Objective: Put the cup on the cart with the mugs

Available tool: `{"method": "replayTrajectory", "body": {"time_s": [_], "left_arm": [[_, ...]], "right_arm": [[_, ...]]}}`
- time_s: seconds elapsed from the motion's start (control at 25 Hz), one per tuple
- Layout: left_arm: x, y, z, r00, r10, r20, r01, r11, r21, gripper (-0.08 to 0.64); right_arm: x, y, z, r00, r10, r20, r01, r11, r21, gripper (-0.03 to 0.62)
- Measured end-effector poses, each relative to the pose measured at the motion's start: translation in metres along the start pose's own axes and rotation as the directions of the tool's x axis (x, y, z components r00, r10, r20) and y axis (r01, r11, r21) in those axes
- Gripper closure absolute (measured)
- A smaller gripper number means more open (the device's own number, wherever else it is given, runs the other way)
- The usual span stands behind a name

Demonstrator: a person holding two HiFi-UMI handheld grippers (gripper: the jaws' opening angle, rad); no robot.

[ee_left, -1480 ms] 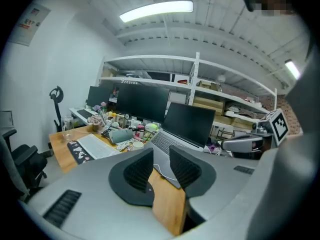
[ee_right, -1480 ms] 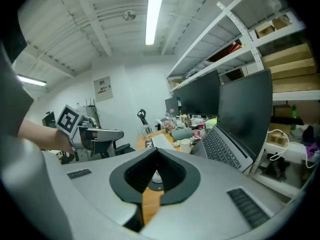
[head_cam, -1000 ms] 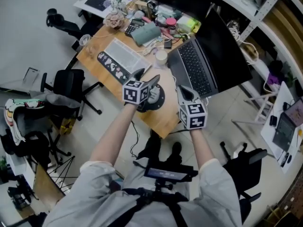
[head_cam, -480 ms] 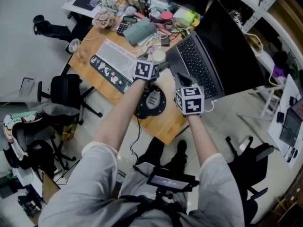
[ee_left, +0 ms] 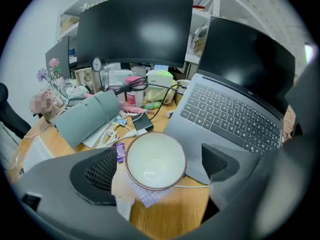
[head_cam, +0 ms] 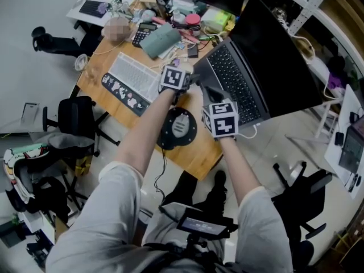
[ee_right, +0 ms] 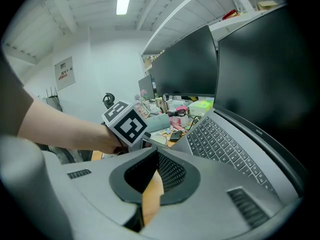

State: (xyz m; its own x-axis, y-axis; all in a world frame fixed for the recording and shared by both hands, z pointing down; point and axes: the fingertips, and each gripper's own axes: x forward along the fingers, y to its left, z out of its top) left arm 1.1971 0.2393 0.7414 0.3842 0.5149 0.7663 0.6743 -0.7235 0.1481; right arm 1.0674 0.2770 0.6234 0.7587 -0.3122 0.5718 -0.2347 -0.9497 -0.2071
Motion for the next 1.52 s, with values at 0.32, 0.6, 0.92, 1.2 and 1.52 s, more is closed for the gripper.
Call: {"method": "replayTrajectory", "body": {"time_s": [0.32,0.6,0.92,1.2,1.52], "left_arm": [[0.024,0.011,-0.002,0.998,0.008,-0.057,-0.007,1.000,0.024,0.042],[0.028,0.009,0.000,0.999,-0.005,-0.052,0.008,0.998,0.056,0.149],[0.017,0.015,0.005,0.999,0.023,-0.040,-0.020,0.998,0.053,0.150],[-0.017,0.004,0.023,1.000,0.009,-0.009,-0.008,0.998,0.065,0.150],[-0.098,-0.026,0.018,1.000,0.027,0.006,-0.027,0.997,0.075,0.150]], "right_arm": [[0.000,-0.003,0.000,1.000,0.008,0.001,-0.008,1.000,0.003,0.588],[0.000,-0.009,0.000,1.000,0.006,0.007,-0.006,1.000,0.023,0.588],[-0.003,-0.004,0.002,1.000,0.017,0.011,-0.017,1.000,0.014,0.588],[-0.014,0.001,0.006,1.000,0.019,0.012,-0.019,1.000,-0.013,0.588],[-0.053,0.014,0.012,0.998,0.062,0.031,-0.059,0.995,-0.084,0.588]]}}
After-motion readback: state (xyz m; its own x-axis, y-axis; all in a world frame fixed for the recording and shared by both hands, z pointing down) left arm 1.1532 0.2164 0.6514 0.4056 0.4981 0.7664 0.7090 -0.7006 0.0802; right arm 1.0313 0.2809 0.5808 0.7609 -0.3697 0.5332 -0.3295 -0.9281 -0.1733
